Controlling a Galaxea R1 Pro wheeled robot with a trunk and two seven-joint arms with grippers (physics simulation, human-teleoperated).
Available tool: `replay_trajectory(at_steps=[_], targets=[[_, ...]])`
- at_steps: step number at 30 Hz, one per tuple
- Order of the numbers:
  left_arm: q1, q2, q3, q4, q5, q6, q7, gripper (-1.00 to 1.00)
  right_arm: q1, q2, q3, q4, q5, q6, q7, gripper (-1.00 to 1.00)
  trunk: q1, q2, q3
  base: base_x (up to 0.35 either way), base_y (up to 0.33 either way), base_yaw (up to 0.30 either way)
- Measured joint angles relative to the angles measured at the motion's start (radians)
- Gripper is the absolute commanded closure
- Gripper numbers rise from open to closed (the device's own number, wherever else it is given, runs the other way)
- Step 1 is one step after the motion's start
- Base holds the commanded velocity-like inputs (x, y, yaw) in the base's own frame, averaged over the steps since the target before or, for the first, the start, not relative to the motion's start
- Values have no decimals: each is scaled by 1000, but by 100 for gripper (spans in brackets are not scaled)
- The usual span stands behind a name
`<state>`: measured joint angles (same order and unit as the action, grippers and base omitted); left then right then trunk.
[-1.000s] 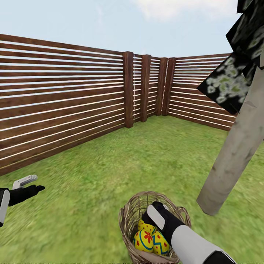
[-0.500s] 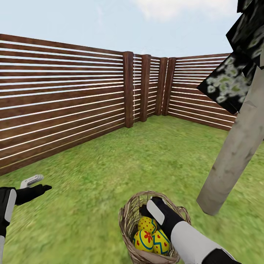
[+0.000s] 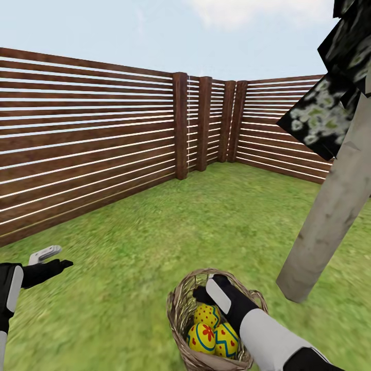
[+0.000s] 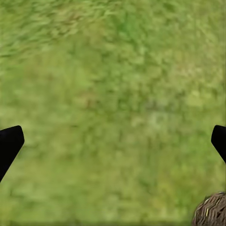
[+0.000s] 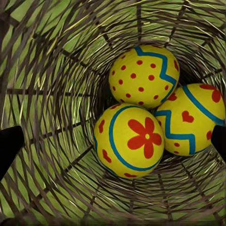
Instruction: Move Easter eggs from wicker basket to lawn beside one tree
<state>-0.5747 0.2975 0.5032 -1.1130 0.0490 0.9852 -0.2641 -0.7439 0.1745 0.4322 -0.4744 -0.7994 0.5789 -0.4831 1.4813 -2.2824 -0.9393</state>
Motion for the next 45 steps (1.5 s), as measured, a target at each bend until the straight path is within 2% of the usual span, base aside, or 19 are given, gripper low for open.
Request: replay_trajectory(at_steps=[7, 8, 32, 45], targets=[[0, 0, 0, 0, 0, 0, 0, -100, -1, 0, 0, 0, -2, 40, -1, -100, 23, -42, -19, 0, 0, 0], [0, 0, 0, 0, 0, 0, 0, -100, -1, 0, 0, 0, -2, 118, 0, -100, 27, -49, -22, 0, 0, 0], [0, 1, 0, 0, 0, 2, 0, -100, -1, 0, 0, 1, 0, 123, 0, -100, 119, -217, -97, 0, 0, 0], [0, 1, 1, 0, 0, 5, -1, -100, -2, 0, 0, 5, 2, 120, 3, -100, 125, -220, -147, 0, 0, 0]])
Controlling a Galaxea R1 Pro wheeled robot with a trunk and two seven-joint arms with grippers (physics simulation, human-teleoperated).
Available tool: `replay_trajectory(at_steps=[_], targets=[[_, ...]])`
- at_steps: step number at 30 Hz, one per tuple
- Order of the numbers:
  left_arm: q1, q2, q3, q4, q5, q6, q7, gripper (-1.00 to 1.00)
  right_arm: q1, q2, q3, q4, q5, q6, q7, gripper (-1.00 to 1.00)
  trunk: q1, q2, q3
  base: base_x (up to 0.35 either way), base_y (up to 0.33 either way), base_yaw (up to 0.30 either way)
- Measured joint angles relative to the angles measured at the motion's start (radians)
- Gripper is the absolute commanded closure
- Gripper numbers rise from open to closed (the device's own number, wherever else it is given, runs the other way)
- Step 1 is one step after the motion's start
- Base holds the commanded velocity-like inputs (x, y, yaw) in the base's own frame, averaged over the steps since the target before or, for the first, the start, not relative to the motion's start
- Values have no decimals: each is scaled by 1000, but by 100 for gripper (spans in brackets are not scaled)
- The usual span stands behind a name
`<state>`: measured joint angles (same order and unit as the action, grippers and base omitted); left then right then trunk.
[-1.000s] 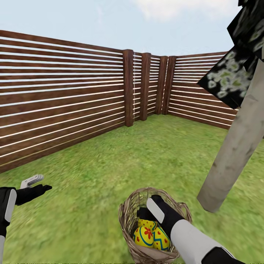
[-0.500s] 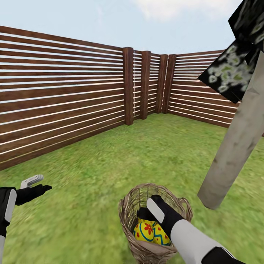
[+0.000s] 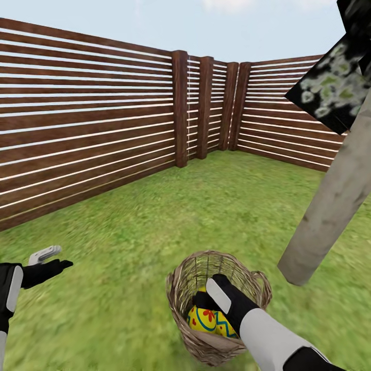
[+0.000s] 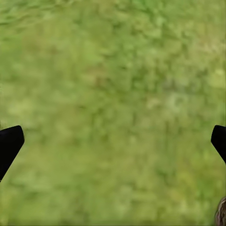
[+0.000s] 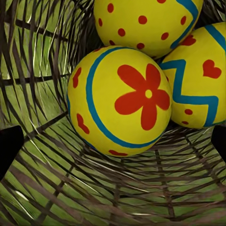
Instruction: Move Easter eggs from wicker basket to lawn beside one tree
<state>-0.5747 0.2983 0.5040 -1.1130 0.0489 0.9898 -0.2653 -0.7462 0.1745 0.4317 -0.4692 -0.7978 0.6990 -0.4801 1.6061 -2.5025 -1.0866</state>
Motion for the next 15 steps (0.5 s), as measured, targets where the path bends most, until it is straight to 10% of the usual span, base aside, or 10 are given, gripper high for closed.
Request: replay_trajectory(at_steps=[15], targets=[[0, -1, -1, 0, 0, 0, 1, -100, 0, 0, 0, 0, 1, -28, 0, -100, 5, -3, -43, 0, 0, 0]])
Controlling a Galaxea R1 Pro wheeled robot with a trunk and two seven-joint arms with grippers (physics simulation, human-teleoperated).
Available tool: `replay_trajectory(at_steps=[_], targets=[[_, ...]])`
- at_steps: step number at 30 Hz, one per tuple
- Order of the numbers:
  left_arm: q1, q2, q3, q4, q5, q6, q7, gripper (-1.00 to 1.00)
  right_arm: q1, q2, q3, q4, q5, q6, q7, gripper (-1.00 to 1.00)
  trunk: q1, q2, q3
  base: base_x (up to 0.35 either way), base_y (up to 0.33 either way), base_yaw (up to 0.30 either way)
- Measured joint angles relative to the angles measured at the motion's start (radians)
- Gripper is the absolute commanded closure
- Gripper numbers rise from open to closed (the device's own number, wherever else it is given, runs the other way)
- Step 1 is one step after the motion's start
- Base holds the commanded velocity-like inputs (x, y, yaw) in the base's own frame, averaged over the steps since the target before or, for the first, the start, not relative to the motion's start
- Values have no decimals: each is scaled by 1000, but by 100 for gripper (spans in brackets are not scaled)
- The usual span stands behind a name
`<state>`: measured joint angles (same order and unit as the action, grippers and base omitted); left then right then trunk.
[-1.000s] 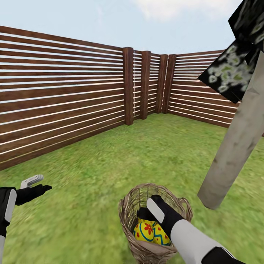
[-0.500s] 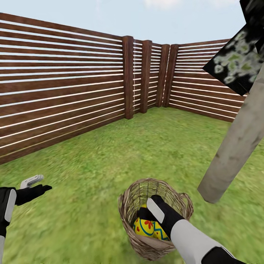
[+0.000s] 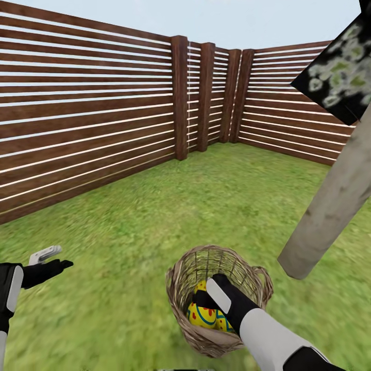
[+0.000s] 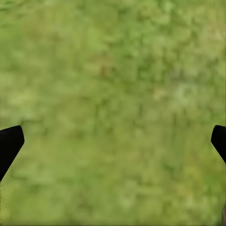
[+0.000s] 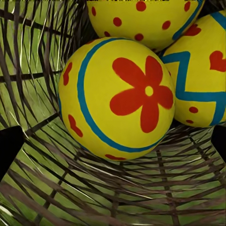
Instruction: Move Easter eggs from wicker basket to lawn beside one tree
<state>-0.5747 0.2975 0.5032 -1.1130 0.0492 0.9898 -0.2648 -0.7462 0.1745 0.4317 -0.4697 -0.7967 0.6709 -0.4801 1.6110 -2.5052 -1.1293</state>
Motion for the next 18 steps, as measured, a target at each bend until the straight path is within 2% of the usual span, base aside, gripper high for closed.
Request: replay_trajectory(at_steps=[2, 18], targets=[[0, 0, 0, 0, 0, 0, 0, -100, 0, 0, 0, 0, 0, -3, 0, -100, 0, 0, 0, 0, 0, 0], [0, 0, 0, 0, 0, 0, 0, -100, 0, 0, 0, 3, 1, -32, 0, -100, 7, -4, -62, 0, 0, 0]])
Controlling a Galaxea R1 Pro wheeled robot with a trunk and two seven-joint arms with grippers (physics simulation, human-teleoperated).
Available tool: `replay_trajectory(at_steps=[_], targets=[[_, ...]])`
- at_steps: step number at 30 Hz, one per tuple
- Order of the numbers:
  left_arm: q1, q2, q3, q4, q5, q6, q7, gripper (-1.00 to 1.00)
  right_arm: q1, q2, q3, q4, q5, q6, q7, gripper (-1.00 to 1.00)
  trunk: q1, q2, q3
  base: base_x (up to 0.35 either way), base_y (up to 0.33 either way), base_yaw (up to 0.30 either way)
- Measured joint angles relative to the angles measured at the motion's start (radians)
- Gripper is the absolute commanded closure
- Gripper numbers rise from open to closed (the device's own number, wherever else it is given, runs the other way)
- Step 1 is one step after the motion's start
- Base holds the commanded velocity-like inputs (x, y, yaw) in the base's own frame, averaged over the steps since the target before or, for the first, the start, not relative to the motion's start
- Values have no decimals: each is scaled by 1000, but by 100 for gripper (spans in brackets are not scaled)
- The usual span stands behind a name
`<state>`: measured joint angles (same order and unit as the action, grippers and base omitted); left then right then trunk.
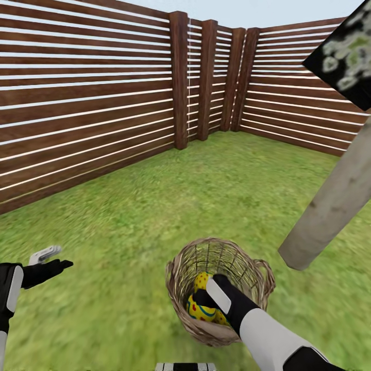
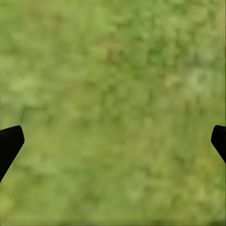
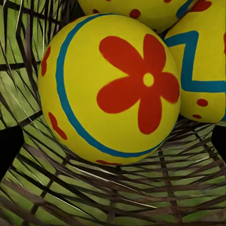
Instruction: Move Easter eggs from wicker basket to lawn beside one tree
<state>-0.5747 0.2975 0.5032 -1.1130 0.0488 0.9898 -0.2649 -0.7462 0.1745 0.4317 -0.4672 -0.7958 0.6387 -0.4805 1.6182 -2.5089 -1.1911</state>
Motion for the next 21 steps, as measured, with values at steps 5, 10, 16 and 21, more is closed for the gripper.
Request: replay_trajectory(at_steps=[5, 10, 16, 21], targets=[[0, 0, 0, 0, 0, 0, 0, -100, 0, 0, 0, 0, 0, -15, 0, -100, 2, -1, -19, 0, 0, 0], [0, 0, 0, 0, 0, 0, 0, -100, 0, 0, 0, 0, 0, -25, 1, -100, 3, -2, -27, 0, 0, 0], [0, 0, 0, 0, 0, 0, 0, -100, 0, 0, 1, 1, 1, -28, 1, -100, 3, -2, -27, 0, 0, 0], [0, 0, 0, 0, 1, 0, 0, -100, 0, 0, 3, 1, 2, -47, 5, -100, 3, -2, -27, 0, 0, 0]])
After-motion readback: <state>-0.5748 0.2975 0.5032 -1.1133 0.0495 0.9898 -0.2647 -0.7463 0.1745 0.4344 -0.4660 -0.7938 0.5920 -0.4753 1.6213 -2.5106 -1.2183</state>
